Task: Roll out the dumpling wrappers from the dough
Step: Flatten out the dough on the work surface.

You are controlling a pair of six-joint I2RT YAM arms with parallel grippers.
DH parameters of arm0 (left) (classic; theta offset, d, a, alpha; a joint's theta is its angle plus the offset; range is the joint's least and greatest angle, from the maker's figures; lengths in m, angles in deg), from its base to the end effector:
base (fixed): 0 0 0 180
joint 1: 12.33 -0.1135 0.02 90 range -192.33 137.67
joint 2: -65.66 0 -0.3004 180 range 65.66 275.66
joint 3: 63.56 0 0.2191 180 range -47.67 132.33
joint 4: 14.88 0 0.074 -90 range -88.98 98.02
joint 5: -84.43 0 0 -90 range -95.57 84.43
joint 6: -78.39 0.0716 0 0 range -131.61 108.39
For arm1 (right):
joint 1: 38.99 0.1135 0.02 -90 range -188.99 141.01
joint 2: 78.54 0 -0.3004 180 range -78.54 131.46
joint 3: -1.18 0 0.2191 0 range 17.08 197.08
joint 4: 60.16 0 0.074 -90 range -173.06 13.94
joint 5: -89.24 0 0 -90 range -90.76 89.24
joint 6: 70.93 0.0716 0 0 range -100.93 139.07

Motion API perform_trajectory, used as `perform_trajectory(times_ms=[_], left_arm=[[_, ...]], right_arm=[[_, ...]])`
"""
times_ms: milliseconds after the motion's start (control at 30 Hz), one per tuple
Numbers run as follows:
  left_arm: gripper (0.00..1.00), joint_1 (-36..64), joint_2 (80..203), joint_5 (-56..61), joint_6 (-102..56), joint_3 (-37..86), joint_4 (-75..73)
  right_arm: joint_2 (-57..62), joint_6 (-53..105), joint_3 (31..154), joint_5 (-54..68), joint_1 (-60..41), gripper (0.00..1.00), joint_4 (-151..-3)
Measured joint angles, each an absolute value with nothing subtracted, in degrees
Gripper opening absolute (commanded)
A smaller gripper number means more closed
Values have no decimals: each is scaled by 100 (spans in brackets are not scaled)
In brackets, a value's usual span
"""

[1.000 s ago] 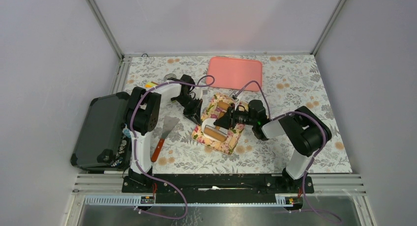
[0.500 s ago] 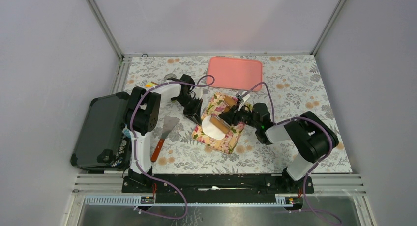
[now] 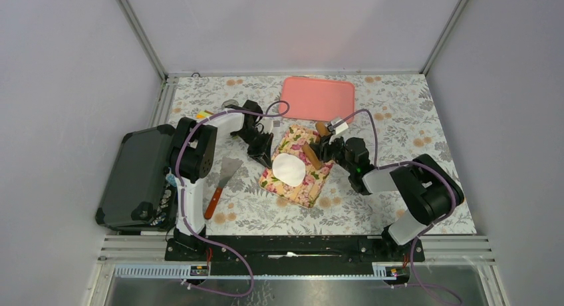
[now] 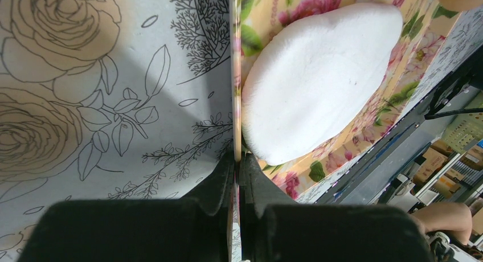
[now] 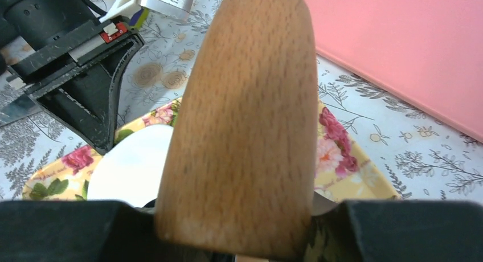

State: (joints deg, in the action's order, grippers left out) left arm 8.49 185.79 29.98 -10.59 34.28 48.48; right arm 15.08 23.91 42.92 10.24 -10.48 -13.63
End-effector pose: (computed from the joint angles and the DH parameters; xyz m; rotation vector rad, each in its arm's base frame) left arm 0.3437 -0.1752 0.1583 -0.5957 -2.8974 0.9534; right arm 0.2728 0.1637 0.2275 -0.4920 1.6247 0.5979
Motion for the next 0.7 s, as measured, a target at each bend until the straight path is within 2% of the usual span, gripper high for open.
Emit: perform_trajectory(times_ms=[167, 400, 567, 700], left_arm=[[0, 849, 18579, 2998, -1057, 3428, 4848], [0, 847, 18579, 3001, -1055, 3428, 4848], [0, 847, 18579, 3003, -1039, 3428, 4848], [0, 847, 18579, 3005, -1035, 3428, 4848]], right_arm=[[1086, 2144, 4292, 1344, -1068, 0, -1791], [778, 2319, 4574, 3033, -795, 0, -1468], [1121, 2201, 4762, 3698, 1, 0, -1450], [1604, 1928, 4821, 3761, 209, 0, -1714]])
